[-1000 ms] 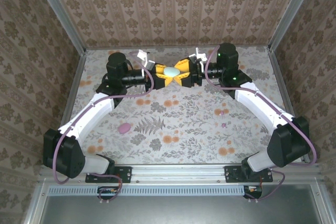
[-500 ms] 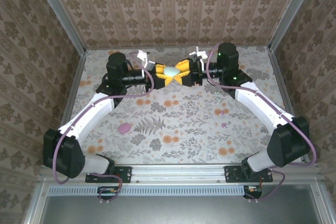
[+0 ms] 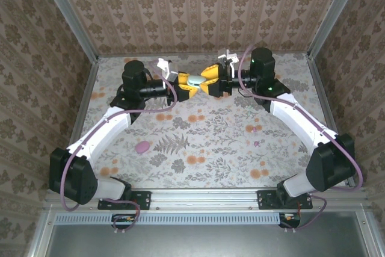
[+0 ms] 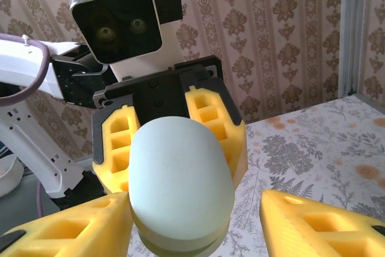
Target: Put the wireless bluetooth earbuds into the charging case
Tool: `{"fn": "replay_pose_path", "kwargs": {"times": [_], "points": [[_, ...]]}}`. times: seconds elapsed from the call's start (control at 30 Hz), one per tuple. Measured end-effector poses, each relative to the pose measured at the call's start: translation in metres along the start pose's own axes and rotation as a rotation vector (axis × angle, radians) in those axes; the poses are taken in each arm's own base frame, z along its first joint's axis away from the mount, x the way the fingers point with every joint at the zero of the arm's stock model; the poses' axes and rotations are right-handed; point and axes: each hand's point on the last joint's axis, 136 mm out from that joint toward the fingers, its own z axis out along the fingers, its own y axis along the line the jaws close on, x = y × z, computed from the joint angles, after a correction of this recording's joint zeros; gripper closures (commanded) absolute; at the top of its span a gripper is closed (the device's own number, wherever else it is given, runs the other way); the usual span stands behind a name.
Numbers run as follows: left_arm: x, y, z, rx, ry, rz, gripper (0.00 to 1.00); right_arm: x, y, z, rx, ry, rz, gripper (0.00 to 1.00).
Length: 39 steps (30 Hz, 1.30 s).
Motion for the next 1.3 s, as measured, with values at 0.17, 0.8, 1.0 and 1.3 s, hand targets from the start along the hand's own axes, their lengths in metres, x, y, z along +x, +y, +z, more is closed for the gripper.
{"fn": "replay_pose_path", "kwargs": {"times": [0.17,0.8,1.0,1.3], "points": [[0.004,0.002,0.0,-0.012,0.007,-0.011,0.72,-0.002,-0.008,-0.001,0.046,-0.008,0.033,0.31],[0.02,0.006,0.006,-0.064,0.014,-0.012,0.72,-0.017,-0.028,-0.008,0.146,-0.046,0.147,0.19],[0.033,0.022,0.004,-0.161,-0.013,-0.018,0.72,-0.029,-0.03,-0.025,0.21,-0.068,0.205,0.19],[0.037,0.035,0.004,-0.213,-0.089,-0.028,0.72,0.007,-0.095,-0.117,0.656,-0.074,0.528,0.55]]}}
